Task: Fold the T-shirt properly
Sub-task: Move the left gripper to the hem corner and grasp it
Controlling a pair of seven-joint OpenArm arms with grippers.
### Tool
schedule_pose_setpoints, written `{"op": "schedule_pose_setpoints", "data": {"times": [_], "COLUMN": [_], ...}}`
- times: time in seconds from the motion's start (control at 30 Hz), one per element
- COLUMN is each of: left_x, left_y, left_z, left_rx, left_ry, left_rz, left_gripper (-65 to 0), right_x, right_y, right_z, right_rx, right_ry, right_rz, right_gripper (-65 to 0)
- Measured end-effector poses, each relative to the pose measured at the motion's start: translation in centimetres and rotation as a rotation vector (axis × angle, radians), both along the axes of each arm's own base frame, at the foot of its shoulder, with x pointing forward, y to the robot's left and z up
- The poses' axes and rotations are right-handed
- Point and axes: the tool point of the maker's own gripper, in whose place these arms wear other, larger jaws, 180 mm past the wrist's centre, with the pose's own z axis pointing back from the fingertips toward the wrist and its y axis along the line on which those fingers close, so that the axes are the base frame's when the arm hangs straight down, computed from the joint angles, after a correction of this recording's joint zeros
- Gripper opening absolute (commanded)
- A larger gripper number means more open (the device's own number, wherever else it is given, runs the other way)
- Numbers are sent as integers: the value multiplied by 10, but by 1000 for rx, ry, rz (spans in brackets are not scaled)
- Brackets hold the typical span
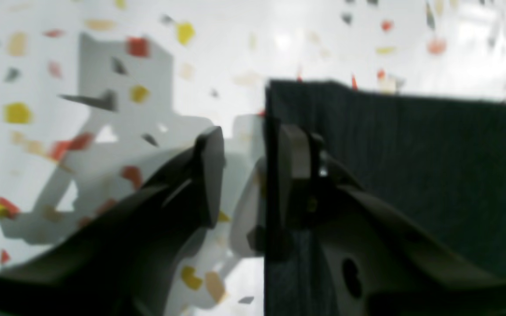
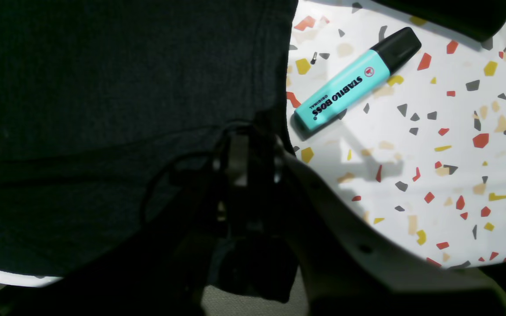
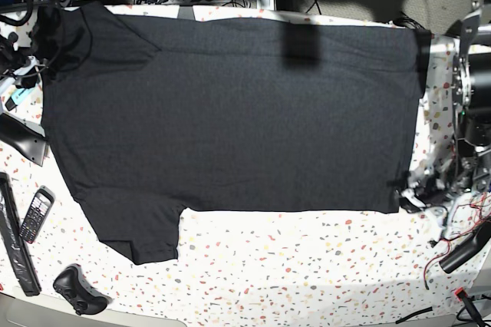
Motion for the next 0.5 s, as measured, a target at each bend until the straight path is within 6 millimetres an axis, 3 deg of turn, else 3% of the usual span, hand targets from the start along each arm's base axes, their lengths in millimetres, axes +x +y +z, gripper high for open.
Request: {"op": "schedule_pose_setpoints", "data": {"times": [0.13,0.3,0.5], "left_x": [3,-7,-14], "left_y": [-3,-26,-25], "left_z": [5,-15,-22], "left_rx": [0,-22,-27], "left_ry": [0,36,43], "left_rz": [-10,-42,-36], "left_gripper": [-447,-448,-448], "right_x": [0,-1,-3], "right_y": [0,0,0], "right_z": [0,-1,-2], "right_rx": [0,1,1], "right_ry": [0,9,19], "right_rz": [0,-1,-2], "right_gripper": [-577,-577,-577]}}
